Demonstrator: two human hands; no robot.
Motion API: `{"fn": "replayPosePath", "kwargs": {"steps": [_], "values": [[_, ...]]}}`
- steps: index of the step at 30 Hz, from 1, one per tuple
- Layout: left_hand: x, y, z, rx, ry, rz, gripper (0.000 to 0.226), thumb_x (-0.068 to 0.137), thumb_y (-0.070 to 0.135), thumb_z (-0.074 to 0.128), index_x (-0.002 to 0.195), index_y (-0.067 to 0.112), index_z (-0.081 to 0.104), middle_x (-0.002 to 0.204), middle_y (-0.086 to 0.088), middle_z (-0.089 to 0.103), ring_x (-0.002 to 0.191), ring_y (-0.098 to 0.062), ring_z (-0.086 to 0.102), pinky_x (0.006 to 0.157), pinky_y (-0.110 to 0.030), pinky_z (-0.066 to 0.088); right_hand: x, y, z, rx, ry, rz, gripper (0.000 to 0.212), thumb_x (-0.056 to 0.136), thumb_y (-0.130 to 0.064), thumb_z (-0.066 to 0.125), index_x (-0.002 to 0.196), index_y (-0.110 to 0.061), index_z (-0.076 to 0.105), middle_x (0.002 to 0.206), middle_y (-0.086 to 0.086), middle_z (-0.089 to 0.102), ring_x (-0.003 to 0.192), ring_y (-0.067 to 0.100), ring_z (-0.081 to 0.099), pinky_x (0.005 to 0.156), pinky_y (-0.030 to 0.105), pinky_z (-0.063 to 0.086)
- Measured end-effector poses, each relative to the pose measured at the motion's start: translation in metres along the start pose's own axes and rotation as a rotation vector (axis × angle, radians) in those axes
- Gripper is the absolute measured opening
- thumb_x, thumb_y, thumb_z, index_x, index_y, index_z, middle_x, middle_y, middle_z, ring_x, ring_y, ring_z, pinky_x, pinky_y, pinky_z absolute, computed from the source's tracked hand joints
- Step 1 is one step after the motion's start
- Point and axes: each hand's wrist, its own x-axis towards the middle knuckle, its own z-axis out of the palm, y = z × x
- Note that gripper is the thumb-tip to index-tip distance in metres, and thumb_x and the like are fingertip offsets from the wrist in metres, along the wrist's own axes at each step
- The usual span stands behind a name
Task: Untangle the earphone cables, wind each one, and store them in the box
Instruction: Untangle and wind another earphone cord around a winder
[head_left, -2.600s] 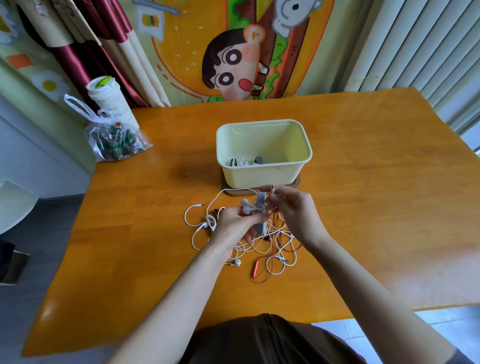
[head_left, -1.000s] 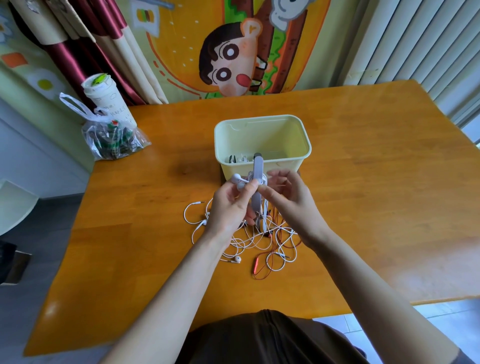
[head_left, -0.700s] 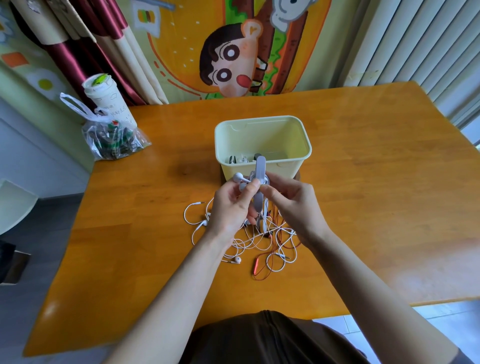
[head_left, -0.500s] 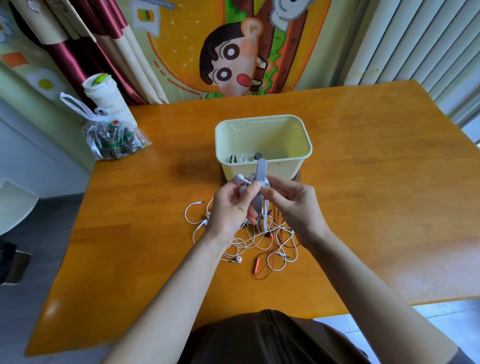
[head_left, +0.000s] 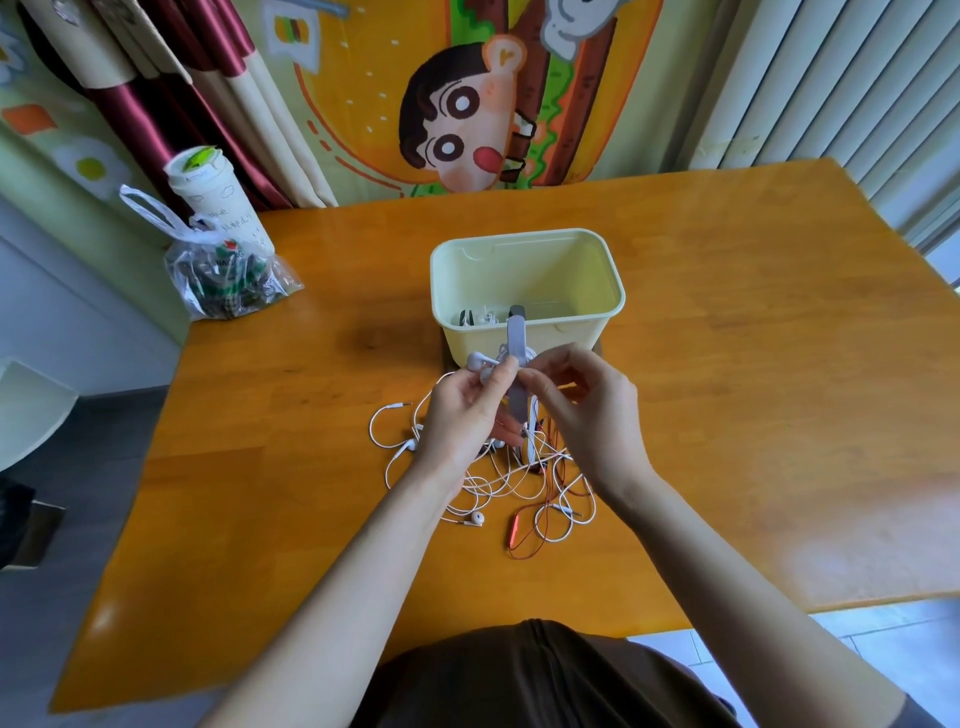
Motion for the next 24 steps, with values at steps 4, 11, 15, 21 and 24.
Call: {"fn": "replayPosePath", "kwargs": {"steps": [4,11,15,21,24], "values": [[-0.001,0.000,-0.003,0.004,-0.099,0.036,0.011,0.091,0.024,0.057,0.093,0.014,0.062,0.057,0.008,0.062,0.053,-0.008,0.061,0.055,-0.026,0.054,0.006,0.001,-0.008,0.028,-0.046,0.054,0.004,0.084,-0.012,0.070,0.082,-0.012,0.066,0.074,-0.004,0.069,0.071,0.011,0.067,0.072,0.035,0.057],[-0.001,0.003,-0.003,-0.063,-0.064,0.012,0.012,0.096,0.016,0.053,0.091,0.007,0.059,0.048,0.003,0.058,0.046,-0.010,0.058,0.049,-0.019,0.048,0.008,-0.007,-0.014,0.136,-0.043,0.134,0.009,0.087,-0.002,0.063,0.083,-0.010,0.066,0.075,0.003,0.071,0.072,0.011,0.070,0.067,0.026,0.057],[-0.001,0.003,-0.003,-0.069,-0.046,0.004,0.012,0.096,0.016,0.053,0.094,0.007,0.060,0.048,0.004,0.058,0.046,-0.010,0.057,0.049,-0.019,0.048,0.008,-0.010,-0.015,0.077,-0.023,0.109,0.011,0.087,-0.001,0.062,0.084,-0.011,0.067,0.074,0.001,0.071,0.072,0.007,0.070,0.068,0.028,0.059],[-0.001,0.004,-0.003,-0.088,-0.021,-0.010,0.010,0.095,0.017,0.054,0.095,0.010,0.061,0.048,0.006,0.055,0.046,-0.008,0.056,0.047,-0.020,0.048,0.011,-0.014,-0.014,-0.015,0.003,0.045,0.018,0.085,0.000,0.063,0.082,-0.016,0.067,0.075,-0.004,0.070,0.071,0.005,0.070,0.070,0.034,0.059],[-0.002,0.006,-0.001,-0.132,-0.024,-0.028,0.010,0.096,0.016,0.053,0.093,0.010,0.061,0.048,0.005,0.054,0.046,-0.007,0.055,0.046,-0.019,0.046,0.011,-0.015,-0.014,-0.014,0.023,0.049,0.018,0.085,0.000,0.063,0.081,-0.017,0.067,0.075,-0.005,0.070,0.071,0.006,0.070,0.070,0.035,0.059]]}}
